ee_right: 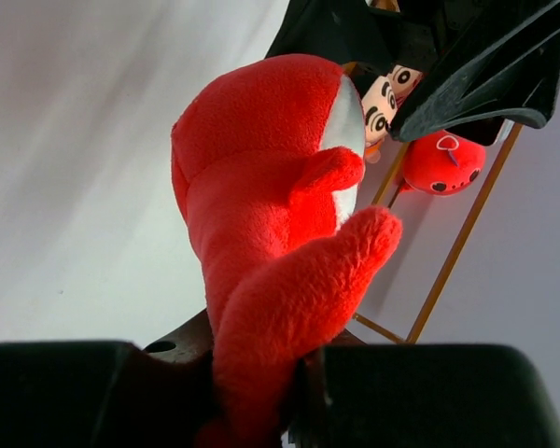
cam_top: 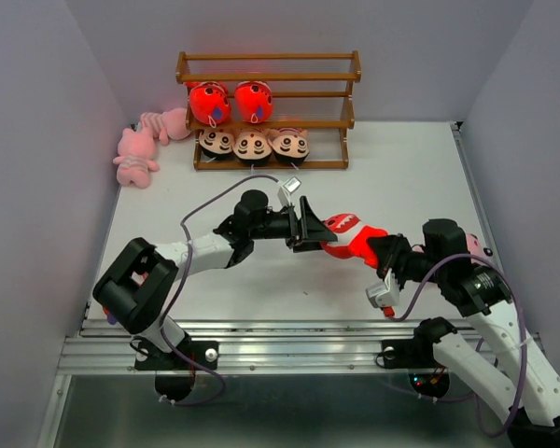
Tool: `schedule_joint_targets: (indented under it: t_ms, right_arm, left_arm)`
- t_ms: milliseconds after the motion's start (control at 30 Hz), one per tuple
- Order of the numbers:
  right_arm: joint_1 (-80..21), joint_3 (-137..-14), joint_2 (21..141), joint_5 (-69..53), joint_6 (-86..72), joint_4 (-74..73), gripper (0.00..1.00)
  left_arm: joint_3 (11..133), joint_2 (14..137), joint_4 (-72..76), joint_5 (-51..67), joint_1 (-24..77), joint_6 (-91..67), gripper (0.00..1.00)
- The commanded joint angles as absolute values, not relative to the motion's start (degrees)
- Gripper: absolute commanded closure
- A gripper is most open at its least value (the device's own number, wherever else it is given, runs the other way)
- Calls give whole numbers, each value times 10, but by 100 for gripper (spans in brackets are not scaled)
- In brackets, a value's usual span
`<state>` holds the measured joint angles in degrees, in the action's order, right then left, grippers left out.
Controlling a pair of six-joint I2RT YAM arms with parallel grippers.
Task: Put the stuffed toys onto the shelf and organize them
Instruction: Pass the stuffed toy from the right arm to the left, then pass the stuffed toy from the left arm to the right
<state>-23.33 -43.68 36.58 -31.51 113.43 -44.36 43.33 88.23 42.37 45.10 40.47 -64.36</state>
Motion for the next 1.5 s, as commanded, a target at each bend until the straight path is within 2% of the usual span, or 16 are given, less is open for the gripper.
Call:
schedule_joint_targets:
  t_ms: [0, 167, 200, 267, 300, 367, 533, 600, 700, 733, 800, 833, 967, 1167, 1300, 1467]
  right_arm:
    - [-237, -425, 351, -363, 1160, -396, 99]
    - [-237, -442, 355, -374, 1115, -380, 99]
    - [-237, -445, 356, -376, 1101, -381, 99]
    - [-237, -447, 358, -378, 1090, -379, 99]
    - [-237, -445, 358, -376, 1084, -379, 99]
    - [-237, -436, 356, -373, 1082, -379, 99]
    - [-237, -425, 352, -364, 1045, -370, 96]
    - [-237, -427, 354, -360, 1017, -368, 82]
    - [-237, -446, 368, -357, 943, -368, 37]
    - [-237, -453, 373, -355, 918, -368, 19]
    - [-237, -468, 382, -352, 835, -368, 4]
    - [-237, -483, 393, -352, 805, -370, 0]
    - [-237, -528, 424, -366, 651, -382, 0]
    - [-237, -581, 470, -395, 309, -324, 0]
    - [-237, -597, 501, -444, 96, -287, 0]
    - [-226, -561, 533, -485, -157, -175, 0]
  left_arm:
    - [470, 892, 451, 458, 412, -631, 10]
    - [460, 912, 466, 448, 412, -634, 26]
    - [455, 914, 492, 448, 412, -639, 39]
    - [443, 920, 530, 453, 411, -663, 54]
    - [439, 927, 566, 460, 411, -672, 70]
    - [435, 936, 598, 467, 411, -692, 87]
    - [424, 929, 645, 478, 410, -692, 96]
    - [416, 907, 615, 461, 406, -658, 100]
    - [400, 856, 556, 404, 399, -603, 100]
    - [386, 839, 539, 384, 395, -591, 100]
    - [366, 784, 517, 309, 394, -571, 100]
    - [340, 745, 505, 284, 394, -565, 100]
    - [273, 650, 484, 147, 395, -578, 100]
    - [214, 551, 470, -96, 439, -601, 100]
    - [211, 536, 482, -268, 518, -611, 100]
    - [209, 557, 552, -377, 566, -623, 100]
